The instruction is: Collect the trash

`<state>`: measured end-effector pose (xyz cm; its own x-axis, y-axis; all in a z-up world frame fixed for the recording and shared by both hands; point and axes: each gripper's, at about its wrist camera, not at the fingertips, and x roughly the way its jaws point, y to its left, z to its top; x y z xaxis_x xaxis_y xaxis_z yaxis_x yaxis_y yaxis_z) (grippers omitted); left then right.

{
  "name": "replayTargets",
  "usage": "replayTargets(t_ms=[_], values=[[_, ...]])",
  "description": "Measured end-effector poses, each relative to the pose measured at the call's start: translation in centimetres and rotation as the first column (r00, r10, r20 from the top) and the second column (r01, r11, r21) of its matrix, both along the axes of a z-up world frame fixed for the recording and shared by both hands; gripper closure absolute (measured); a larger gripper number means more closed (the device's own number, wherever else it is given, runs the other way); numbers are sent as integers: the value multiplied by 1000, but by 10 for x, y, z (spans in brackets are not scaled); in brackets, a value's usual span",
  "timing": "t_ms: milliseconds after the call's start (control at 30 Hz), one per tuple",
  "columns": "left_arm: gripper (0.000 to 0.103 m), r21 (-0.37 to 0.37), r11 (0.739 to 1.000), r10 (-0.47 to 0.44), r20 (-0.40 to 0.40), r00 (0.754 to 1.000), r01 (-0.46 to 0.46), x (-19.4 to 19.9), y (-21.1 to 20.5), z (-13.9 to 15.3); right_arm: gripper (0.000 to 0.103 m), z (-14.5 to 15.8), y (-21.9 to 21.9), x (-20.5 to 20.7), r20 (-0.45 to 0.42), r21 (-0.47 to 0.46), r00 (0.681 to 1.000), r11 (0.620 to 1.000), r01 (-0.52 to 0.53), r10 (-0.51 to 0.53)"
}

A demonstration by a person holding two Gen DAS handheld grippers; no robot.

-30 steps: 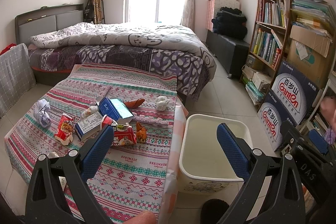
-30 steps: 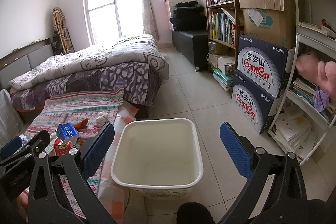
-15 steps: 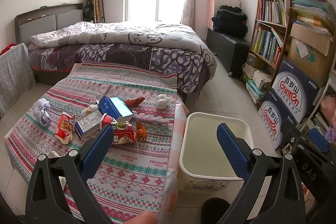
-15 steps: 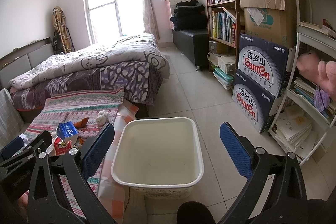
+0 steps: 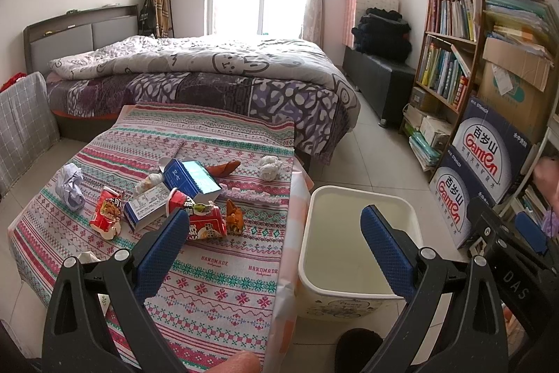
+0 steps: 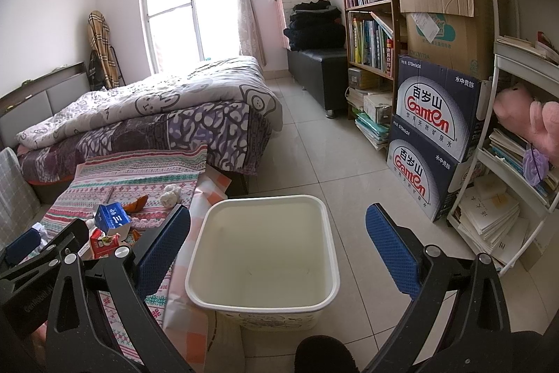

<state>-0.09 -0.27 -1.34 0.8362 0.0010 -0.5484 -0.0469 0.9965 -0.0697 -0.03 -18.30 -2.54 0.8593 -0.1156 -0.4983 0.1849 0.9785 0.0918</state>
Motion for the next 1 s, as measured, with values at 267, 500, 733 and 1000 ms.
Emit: replayTargets(t_ms=[267,500,733,1000], values=[[8,1,1000,0,-1,1000,0,0,1,-2,7,0,-1,-1,1,0,1000,1000,0,0],[7,2,1000,0,-3,1000,0,0,0,-1,7,1,-1,-1,0,1,1000,1000,0,0],[7,3,1000,0,-3,1000,0,0,0,-1,7,1,0,-1,0,1,1000,1000,0,0],[7,3,1000,1,-4,1000,-1,0,0,-1,7,2,-3,-1,-2,1,1000,1000,0,0]])
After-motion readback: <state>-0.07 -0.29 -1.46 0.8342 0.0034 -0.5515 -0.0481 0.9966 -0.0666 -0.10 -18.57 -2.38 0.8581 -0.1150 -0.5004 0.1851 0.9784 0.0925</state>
